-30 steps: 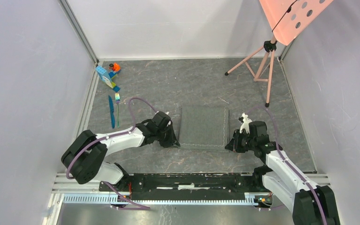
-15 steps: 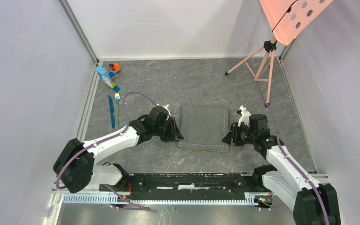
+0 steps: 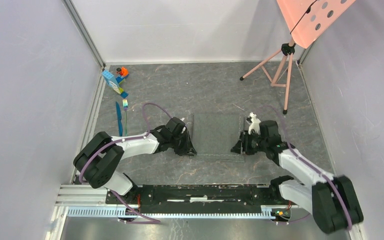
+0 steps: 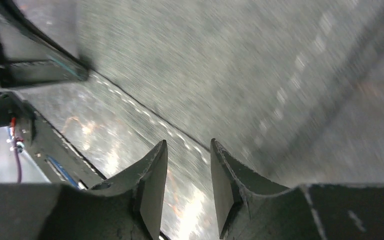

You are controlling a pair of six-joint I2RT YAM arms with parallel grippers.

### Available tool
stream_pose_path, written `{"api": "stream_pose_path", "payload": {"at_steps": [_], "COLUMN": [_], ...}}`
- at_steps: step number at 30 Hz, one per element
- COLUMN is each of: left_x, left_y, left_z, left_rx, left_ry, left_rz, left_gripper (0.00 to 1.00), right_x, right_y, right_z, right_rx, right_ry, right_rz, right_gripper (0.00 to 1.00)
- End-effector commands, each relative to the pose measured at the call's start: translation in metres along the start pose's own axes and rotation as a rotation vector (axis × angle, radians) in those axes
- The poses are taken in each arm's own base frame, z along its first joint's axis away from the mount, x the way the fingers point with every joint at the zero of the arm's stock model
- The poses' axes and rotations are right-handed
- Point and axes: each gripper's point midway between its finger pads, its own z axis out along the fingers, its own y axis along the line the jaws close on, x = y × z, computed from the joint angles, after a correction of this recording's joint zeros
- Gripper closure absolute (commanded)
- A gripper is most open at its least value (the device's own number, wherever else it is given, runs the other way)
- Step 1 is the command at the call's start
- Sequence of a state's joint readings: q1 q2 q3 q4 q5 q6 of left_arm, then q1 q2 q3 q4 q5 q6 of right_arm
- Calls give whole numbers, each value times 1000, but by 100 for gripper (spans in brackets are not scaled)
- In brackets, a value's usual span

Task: Fold the napkin into a case and place the utensils inside
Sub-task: Smooth out the square-folded napkin at the center of the board.

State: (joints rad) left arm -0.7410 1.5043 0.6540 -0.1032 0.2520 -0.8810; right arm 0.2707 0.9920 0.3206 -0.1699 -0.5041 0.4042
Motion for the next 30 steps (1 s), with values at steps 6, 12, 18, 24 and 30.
{"api": "stream_pose_path", "payload": {"at_steps": [6,12,18,24,30], "left_x": [2,5,6,11,16], "left_y": [6,12,14,22,29], "left_z": [5,7,10,11,12], "left_rx": [13,-14,-31,-57,-82], "left_ry": [-20,-9,9,27,39], "left_rz": [-18,-26,-34,-45,-48], "left_gripper": [80,83,87,90,91], "right_x": [-95,-97,-93,-111,-138], "right_y": [130,156,136,116,95], "right_z": [65,109,147,180,209], "right_rx": [-434,-545,-493,-443,-397], "right_ry": [-130,-117,-99,-116,-137], "right_rz": [-112,-42,-27,-30,-23], "right_gripper": [51,49,50,50,50]}}
